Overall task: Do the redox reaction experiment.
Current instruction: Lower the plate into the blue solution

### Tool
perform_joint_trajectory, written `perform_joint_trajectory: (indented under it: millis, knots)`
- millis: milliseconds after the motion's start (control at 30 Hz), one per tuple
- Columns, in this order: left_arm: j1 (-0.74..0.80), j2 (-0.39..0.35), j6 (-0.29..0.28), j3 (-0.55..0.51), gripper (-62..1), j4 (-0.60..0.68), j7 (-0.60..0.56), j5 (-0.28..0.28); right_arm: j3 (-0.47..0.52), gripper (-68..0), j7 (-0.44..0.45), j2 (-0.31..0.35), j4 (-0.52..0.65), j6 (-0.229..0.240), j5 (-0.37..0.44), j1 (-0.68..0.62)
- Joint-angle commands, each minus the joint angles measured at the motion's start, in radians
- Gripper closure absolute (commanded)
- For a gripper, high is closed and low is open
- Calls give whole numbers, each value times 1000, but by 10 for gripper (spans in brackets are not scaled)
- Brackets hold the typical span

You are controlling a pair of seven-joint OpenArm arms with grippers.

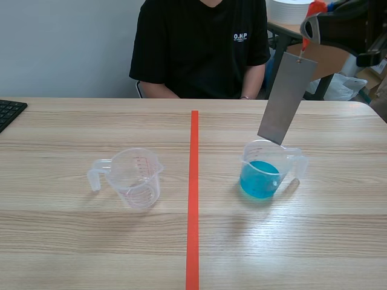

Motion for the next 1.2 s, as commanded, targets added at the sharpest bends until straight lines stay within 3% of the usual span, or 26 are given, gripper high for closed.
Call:
perform_joint_trajectory:
  millis: [0,233,533,900,1167]
  knots:
    - [16,40,-1,-6,-45,5,-15,-2,4,-13,31,18,-6,6,10,12]
    - [146,170,-1,-65,-45,4,0,2,-74,-13,79,18,-35,6,-49,12]
    - [173,312,-2,-68,-45,2,98,5,-106,-13,119,16,-69,6,-85,12]
    - [173,324,-2,-69,-45,2,95,6,-106,-13,126,16,-71,6,-119,12]
    - [173,324,-2,-69,-45,-32,95,55,-106,-13,130,16,-103,6,-121,12]
